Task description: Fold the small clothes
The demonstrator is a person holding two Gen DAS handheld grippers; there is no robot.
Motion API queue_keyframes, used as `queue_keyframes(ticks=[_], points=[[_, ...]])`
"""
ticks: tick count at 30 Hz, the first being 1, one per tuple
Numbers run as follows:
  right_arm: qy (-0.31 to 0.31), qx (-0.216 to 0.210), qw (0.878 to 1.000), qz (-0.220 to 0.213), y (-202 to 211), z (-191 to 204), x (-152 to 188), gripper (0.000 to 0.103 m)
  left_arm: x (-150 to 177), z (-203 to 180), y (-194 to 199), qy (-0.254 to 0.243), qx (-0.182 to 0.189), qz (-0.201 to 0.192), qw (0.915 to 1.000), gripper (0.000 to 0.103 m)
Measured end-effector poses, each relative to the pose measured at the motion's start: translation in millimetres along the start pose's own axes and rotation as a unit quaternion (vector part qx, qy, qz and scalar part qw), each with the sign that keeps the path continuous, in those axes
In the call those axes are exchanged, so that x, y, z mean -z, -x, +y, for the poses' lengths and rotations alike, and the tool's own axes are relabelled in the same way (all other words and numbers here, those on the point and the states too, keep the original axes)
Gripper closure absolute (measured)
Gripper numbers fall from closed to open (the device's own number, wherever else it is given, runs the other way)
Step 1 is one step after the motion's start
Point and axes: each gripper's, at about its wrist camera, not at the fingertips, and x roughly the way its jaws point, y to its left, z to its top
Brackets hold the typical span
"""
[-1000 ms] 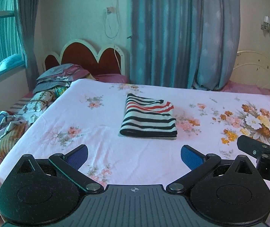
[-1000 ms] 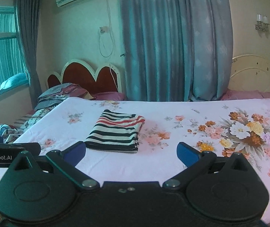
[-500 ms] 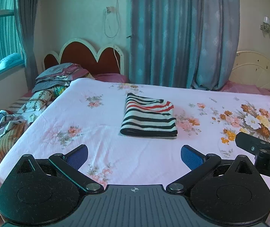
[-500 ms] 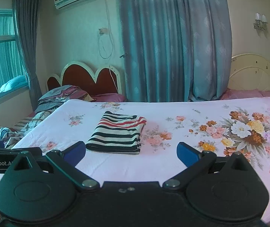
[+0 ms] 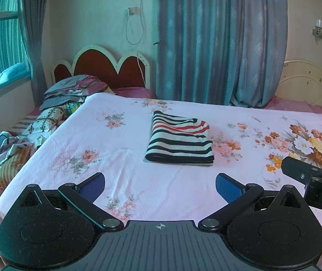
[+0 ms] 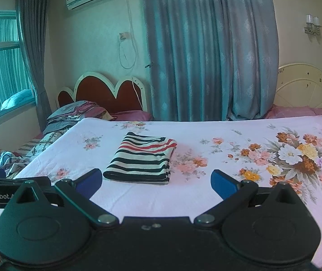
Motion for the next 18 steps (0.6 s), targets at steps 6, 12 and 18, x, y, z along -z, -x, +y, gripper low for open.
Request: queue_keyframes(ticks=[6, 12, 18], points=[[-0.001, 0.001, 1.000, 0.002, 0.0, 0.5, 0.1, 0.001, 0.0, 0.2, -0.5, 0.000, 0.000, 0.001, 1.0000, 0.000], [-0.002, 0.001, 1.000, 0.001, -0.4, 0.5, 0.2, 0.001, 1.3, -1.3, -0.6, -0.001, 0.002, 0.000, 1.0000, 0.000], [-0.003, 0.005, 1.000, 0.004, -0.8, -0.1, 1.5, 0.001, 2.0, -3.1, -0.8, 0.000, 0.002, 0.000, 1.0000, 0.000]])
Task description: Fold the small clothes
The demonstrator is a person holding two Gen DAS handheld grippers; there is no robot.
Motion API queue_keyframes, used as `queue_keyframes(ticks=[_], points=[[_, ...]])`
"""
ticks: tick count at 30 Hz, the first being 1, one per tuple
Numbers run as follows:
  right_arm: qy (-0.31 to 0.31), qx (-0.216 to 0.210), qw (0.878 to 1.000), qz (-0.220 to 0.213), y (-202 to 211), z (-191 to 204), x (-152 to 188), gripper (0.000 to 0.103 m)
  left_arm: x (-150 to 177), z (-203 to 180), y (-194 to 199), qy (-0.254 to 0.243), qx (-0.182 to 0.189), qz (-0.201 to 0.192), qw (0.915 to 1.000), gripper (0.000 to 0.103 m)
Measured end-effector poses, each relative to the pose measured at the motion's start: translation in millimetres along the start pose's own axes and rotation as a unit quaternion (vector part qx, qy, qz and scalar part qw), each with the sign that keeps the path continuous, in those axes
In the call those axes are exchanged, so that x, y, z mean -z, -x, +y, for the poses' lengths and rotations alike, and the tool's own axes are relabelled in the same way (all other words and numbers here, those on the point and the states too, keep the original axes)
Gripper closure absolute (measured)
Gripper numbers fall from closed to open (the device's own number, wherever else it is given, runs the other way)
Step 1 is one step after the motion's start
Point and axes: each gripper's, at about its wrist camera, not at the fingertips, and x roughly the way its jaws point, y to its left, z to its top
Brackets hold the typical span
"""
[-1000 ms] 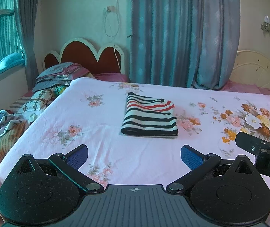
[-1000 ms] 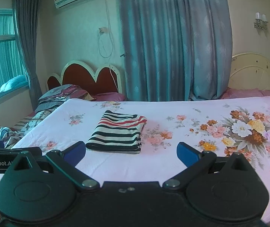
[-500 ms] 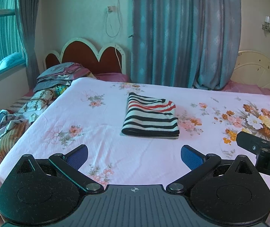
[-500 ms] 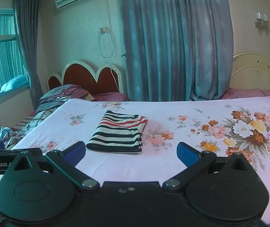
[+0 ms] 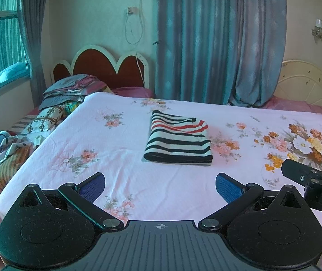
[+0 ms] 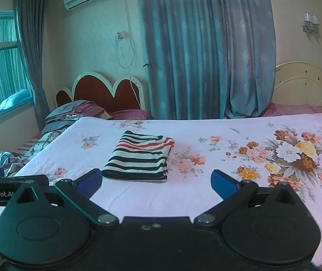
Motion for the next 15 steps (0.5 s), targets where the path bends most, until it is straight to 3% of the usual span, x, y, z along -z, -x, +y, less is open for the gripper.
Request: queue_keyframes(ticks=[15], points=[[-0.002, 0.002, 1.000, 0.001, 1.2, -2.3, 1.4, 0.001, 1.3, -2.5, 0.2, 0.000, 0.000, 0.001, 1.0000, 0.000]])
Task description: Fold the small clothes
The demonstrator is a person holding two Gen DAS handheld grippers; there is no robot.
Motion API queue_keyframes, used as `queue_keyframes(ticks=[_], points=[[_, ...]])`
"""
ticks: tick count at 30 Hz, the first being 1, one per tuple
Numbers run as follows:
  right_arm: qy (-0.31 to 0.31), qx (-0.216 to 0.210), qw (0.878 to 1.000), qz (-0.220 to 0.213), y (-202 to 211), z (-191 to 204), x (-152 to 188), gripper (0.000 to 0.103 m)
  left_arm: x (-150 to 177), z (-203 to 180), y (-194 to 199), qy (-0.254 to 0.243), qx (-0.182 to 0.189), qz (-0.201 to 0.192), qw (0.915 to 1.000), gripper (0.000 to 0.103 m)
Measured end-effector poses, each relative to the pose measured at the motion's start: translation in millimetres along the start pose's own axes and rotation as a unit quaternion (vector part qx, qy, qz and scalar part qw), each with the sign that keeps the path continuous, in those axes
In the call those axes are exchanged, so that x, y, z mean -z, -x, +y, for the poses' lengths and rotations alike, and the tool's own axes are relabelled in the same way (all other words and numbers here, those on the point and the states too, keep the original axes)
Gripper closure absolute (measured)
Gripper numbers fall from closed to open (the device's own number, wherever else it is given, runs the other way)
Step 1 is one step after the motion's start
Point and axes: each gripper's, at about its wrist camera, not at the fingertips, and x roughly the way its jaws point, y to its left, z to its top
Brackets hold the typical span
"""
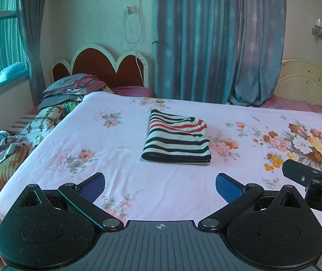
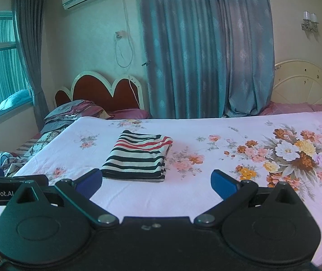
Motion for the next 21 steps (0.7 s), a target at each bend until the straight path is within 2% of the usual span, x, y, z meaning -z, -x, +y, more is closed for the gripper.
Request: queue_keyframes(ticks=[21], points=[[-0.001, 0.000, 1.000, 0.008, -7.8, 0.7, 2.3, 0.001, 1.4, -3.9, -9.9, 0.003, 0.003, 0.006, 1.0000, 0.000]])
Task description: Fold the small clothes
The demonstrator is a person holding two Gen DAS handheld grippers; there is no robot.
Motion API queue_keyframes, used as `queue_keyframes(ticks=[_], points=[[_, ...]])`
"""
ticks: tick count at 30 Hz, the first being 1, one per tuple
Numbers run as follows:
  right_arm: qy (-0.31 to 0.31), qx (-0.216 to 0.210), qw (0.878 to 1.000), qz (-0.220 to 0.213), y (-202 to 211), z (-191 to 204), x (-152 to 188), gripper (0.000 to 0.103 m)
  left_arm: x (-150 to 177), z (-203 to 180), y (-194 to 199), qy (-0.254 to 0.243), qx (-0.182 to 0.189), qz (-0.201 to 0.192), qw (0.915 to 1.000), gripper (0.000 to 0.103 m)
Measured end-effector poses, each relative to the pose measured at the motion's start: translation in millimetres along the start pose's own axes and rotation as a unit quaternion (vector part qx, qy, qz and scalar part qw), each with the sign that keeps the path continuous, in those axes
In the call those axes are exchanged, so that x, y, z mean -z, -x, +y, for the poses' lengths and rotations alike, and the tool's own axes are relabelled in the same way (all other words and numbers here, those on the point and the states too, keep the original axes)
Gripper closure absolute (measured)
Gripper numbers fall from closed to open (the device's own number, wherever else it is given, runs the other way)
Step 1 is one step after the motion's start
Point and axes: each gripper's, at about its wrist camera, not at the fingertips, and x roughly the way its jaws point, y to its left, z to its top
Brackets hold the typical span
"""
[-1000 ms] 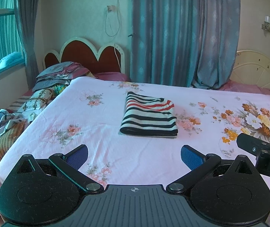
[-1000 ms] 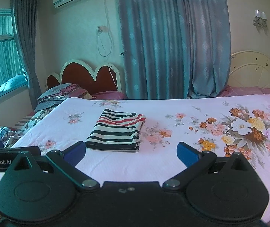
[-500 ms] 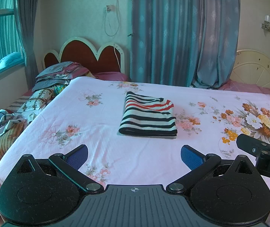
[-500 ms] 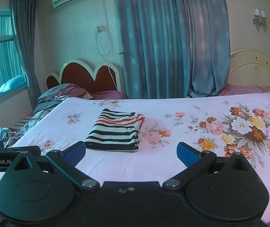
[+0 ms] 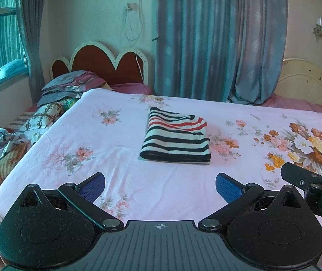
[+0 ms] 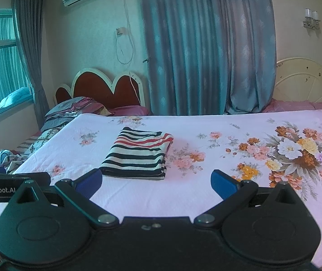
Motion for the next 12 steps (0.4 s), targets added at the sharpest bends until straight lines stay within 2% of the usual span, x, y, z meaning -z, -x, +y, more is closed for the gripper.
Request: queue_keyframes(ticks=[5, 8, 10, 12], points=[[-0.003, 0.002, 1.000, 0.007, -6.7, -1.5, 0.5, 0.001, -0.1, -2.9, -11.4, -0.003, 0.013, -0.003, 0.9999, 0.000], [-0.004, 0.003, 1.000, 0.012, -12.3, -3.5, 0.4, 0.001, 2.0, -3.7, -14.5, -0.001, 0.010, -0.026, 0.9996, 0.000], [-0.006, 0.006, 1.000, 0.016, -17.4, -5.7, -0.2, 0.001, -0.3, -7.2, -23.9, -0.009, -0.001, -0.017, 0.9998, 0.000], [-0.008, 0.009, 1.000, 0.020, -22.6, -9.1, -0.5, 0.001, -4.3, -7.6, -33.2, -0.006, 0.004, -0.010, 0.9999, 0.000]])
